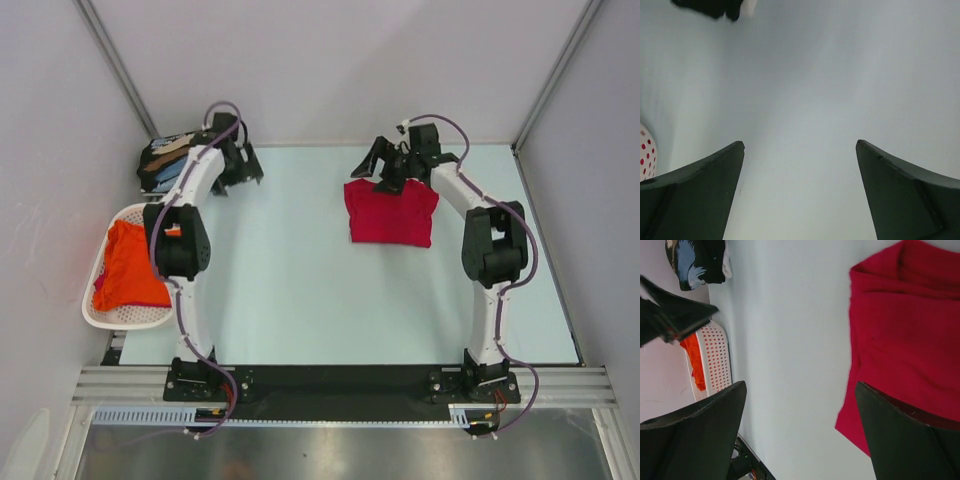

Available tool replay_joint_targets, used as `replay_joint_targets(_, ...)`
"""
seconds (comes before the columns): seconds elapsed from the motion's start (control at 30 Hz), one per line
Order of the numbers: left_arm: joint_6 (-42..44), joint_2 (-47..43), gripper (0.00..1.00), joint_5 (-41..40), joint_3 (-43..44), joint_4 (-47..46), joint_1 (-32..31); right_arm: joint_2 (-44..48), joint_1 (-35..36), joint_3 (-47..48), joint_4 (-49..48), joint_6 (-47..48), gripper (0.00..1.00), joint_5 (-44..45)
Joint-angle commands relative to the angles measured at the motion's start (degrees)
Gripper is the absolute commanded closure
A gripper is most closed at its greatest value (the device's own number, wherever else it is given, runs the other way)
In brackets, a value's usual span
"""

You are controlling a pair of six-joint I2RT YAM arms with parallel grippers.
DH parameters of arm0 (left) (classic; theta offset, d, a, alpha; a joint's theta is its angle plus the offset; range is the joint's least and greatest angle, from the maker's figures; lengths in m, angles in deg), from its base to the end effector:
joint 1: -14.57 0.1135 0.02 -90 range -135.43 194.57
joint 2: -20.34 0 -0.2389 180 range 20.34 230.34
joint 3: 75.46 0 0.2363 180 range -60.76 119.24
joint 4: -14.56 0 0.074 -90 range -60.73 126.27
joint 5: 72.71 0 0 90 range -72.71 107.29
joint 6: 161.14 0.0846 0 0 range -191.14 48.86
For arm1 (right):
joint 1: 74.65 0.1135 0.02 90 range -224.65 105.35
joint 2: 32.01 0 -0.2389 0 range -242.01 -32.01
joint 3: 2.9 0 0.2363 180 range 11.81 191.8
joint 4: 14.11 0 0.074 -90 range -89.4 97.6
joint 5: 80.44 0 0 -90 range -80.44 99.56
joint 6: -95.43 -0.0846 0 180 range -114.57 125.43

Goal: Fold and stack the t-shirts
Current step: Smooth out wrinkles on the folded tshirt

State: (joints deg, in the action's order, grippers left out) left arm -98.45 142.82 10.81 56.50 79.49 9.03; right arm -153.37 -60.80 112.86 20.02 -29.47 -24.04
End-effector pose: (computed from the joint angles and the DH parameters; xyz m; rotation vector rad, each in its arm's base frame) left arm 0.4697 -0.0360 0.2238 -0.5217 2.4772 -0.0851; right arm 0.4651 0.1629 0.2021 0.1017 2.3659 1.0988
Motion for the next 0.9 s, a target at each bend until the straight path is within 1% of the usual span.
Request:
replay_joint_targets(0.0, 1.46, 4.33, 0.00, -9.15, -0.54, 10.31, 0.27, 5.95, -3.91, -4.45, -0.17, 1.32, 0.05, -1.02)
replay_joint_targets(0.07, 3.04, 6.54, 0.00, -12.66, 0.69, 13.75, 0.18, 7.62, -5.76, -6.13, -0.17, 1.84, 0.05, -1.11)
replay_joint_targets(0.13, 3.14, 8.04, 0.00, -15.39, 0.52, 15.26, 0.09, 8.33, -6.81, -7.80, -0.17, 2.29, 0.05, -1.55)
replay_joint_targets(0.27, 2.53, 6.64, 0.01, -17.51, -2.11, 13.34, -0.26, 9.12, -8.83, -8.51, 1.06, 3.60, 0.05, -1.99)
replay_joint_targets(0.37, 4.01, 5.58, 0.00, -19.88, -1.24, 12.19, -1.31, 9.04, -9.19, -8.51, 1.58, 4.22, 0.05, -2.43)
replay_joint_targets(0.43, 5.59, 5.32, 0.00, -17.62, -0.27, 11.75, -1.75, 9.04, -9.19, -8.68, 1.59, 4.31, 0.05, -2.78)
replay_joint_targets(0.47, 6.04, 4.88, 0.00, -15.08, -0.88, 9.31, -1.67, 9.04, -9.28, -8.68, 1.67, 4.40, 0.05, -2.87)
replay_joint_targets(0.5, 5.95, 4.10, 0.00, -6.35, -2.02, 7.46, -1.49, 9.04, -9.19, -8.77, 1.59, 4.40, 0.05, -2.87)
replay_joint_targets(0.53, 4.91, 1.39, 0.00, -0.52, -3.85, 4.83, -0.36, 8.95, -9.28, -8.86, 1.67, 4.40, 0.05, -3.04)
replay_joint_targets(0.57, 3.59, -0.29, 0.00, 5.80, -9.62, -2.51, 0.35, 8.95, -9.19, -8.86, 1.76, 4.57, 0.05, -3.13)
replay_joint_targets(0.6, 1.23, -2.66, 0.00, 9.95, -13.15, -6.49, 0.88, 9.04, -9.28, -8.86, 1.94, 4.66, 0.05, -3.05)
replay_joint_targets(0.63, -2.71, -4.94, 0.00, 14.26, -20.76, -15.50, 1.32, 9.04, -9.28, -8.86, 2.02, 4.83, 0.05, -3.22)
replay_joint_targets(0.67, -4.66, -9.32, 0.00, 15.43, -24.32, -19.59, 1.41, 9.12, -9.45, -8.95, 2.11, 5.01, 0.05, -3.22)
replay_joint_targets(0.7, -6.94, -11.01, 0.00, 16.05, -27.31, -23.02, 1.50, 9.21, -9.54, -8.95, 2.37, 5.10, 0.05, -3.22)
replay_joint_targets(0.73, -10.27, -12.16, 0.00, 17.97, -31.60, -28.71, 1.58, 9.39, -9.63, -8.95, 2.55, 5.53, 0.04, -3.22)
replay_joint_targets(0.77, -11.18, -12.96, 0.00, 18.17, -32.43, -29.99, 1.59, 9.56, -9.71, -9.12, 2.73, 5.71, 0.04, -3.22)
replay_joint_targets(0.8, -11.36, -12.62, 0.00, 17.47, -31.83, -29.39, 1.24, 9.74, -9.89, -9.30, 2.90, 5.89, 0.04, -3.31)
replay_joint_targets(0.83, -7.71, -11.65, 0.00, 13.29, -26.95, -24.25, 0.63, 9.83, -10.41, -9.38, 3.17, 5.98, 0.04, -3.40)
replay_joint_targets(0.87, -4.63, -8.86, 0.00, 7.59, -22.72, -19.42, -0.51, 10.00, -10.59, -9.56, 3.25, 6.15, 0.04, -3.57)
